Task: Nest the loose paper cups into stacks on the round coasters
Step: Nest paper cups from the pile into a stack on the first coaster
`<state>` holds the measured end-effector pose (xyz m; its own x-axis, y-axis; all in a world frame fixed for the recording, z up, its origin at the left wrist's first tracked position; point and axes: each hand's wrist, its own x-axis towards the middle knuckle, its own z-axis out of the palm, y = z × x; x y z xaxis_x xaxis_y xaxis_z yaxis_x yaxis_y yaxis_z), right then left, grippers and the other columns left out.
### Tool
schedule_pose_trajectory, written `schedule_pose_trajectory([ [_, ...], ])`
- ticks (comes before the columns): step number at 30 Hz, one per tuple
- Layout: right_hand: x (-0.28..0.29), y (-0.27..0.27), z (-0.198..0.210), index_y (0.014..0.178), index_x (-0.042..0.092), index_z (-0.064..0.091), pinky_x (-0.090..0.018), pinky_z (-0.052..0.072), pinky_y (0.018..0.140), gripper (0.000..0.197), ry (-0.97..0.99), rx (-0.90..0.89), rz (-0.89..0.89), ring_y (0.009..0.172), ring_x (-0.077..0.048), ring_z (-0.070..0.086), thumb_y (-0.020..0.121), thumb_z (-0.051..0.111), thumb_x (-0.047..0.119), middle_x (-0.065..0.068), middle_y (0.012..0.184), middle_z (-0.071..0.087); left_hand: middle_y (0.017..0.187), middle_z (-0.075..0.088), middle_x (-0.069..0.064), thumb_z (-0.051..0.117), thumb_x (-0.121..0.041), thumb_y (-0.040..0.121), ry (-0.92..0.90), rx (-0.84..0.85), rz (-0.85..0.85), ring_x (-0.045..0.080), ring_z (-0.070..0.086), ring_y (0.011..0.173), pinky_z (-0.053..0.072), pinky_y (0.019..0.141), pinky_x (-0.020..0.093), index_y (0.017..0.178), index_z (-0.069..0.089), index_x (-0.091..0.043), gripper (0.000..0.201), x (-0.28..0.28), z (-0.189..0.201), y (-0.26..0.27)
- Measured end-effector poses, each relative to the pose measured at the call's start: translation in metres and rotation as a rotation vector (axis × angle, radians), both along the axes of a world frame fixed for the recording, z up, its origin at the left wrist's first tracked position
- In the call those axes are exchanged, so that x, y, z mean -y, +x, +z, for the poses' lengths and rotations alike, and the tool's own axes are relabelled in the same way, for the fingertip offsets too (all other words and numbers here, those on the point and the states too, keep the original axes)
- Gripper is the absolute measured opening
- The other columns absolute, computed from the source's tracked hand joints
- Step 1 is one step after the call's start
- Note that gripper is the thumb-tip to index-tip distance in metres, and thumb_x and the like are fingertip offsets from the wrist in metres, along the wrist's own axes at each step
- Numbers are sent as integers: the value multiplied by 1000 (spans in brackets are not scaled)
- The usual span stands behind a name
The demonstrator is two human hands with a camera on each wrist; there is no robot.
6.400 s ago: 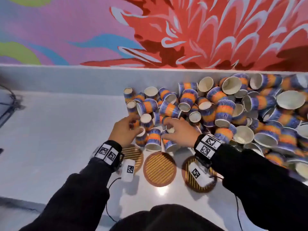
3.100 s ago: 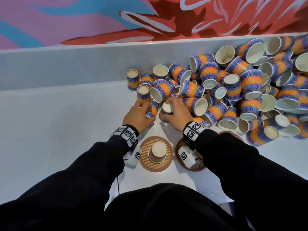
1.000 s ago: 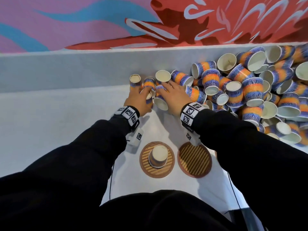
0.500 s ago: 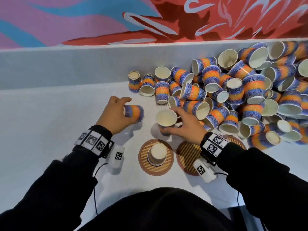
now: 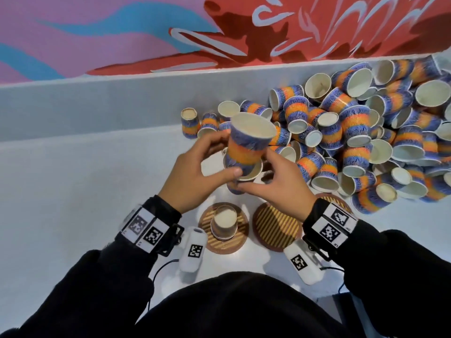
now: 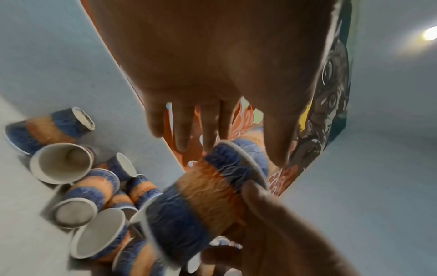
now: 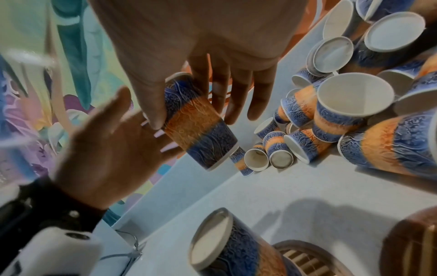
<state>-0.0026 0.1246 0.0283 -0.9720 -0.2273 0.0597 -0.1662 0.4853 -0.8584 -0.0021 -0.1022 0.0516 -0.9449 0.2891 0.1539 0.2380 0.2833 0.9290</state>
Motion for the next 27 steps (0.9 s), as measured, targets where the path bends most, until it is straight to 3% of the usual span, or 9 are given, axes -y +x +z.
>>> schedule_pose_trajectory([
  [4, -1, 7, 3, 123, 35, 66, -26, 56, 77, 67, 3, 34, -10, 96, -1, 67, 67, 89, 64, 16, 112, 74, 155, 49, -20, 92, -46, 73, -143, 118, -74, -3, 48, 141, 44, 114, 27, 160, 31, -38, 107, 4, -13, 7],
  [8, -1, 11, 5, 135, 34, 59, -20, 55, 78, 79, -49, 12, -5, 101, -1, 67, 67, 97, 46, 18, 116, 71, 129, 69, -19, 96, -33, 71, -153, 164, -69, 1, 65, 120, 56, 102, 32, 142, 54, -39, 83, 2, -23, 8],
  [10, -5, 8, 1, 141, 32, 55, -28, 59, 81, 88, -86, 65, 6, 100, -6, 67, 66, 100, 32, 13, 117, 69, 122, 72, -19, 97, -40, 68, -121, 177, -12, 3, 67, 114, 57, 95, 28, 137, 58, -37, 79, 3, -25, 6],
  [13, -19, -4, -11, 139, 28, 58, -40, 62, 82, 86, -121, 137, -54, 95, -13, 68, 65, 101, 25, 8, 112, 69, 125, 71, -16, 93, -59, 64, -85, 166, 58, 7, 67, 115, 57, 97, 30, 137, 59, -32, 85, 9, -27, 2],
  [17, -36, -21, -30, 123, 24, 66, -32, 60, 78, 55, 21, 54, -275, 87, -21, 68, 76, 94, 27, 5, 104, 69, 125, 67, -24, 91, -50, 69, -25, 174, 95, 3, 64, 120, 55, 101, 24, 134, 55, -38, 75, 13, -22, 0],
  [20, -51, -42, -54, 108, 23, 65, -41, 58, 83, 44, 119, 110, -502, 86, -20, 66, 77, 92, 38, 8, 95, 67, 120, 63, -37, 87, -42, 71, 41, 172, 102, -5, 62, 120, 54, 93, 14, 129, 49, -43, 69, 13, -22, 0],
  [22, -59, -55, -67, 94, 22, 68, -43, 58, 83, 39, 99, 200, -598, 88, -21, 68, 74, 92, 45, 6, 87, 69, 125, 61, -36, 89, -43, 74, 43, 189, 98, -6, 61, 121, 54, 93, 13, 132, 46, -45, 72, 13, -26, -1],
  [25, -58, -64, -71, 74, 24, 71, -35, 53, 73, 28, 125, 212, -573, 84, -23, 70, 78, 90, 44, 2, 80, 75, 133, 62, -25, 89, -37, 81, -17, 204, 82, -3, 61, 122, 56, 93, 16, 140, 48, -40, 72, 12, -33, -5],
  [27, -54, -66, -72, 68, 25, 72, -41, 58, 78, 25, 151, 197, -537, 82, -25, 69, 84, 86, 37, 1, 76, 75, 130, 62, -26, 86, -31, 84, -59, 208, 80, -8, 61, 118, 53, 89, 11, 139, 49, -39, 68, 12, -37, -6],
])
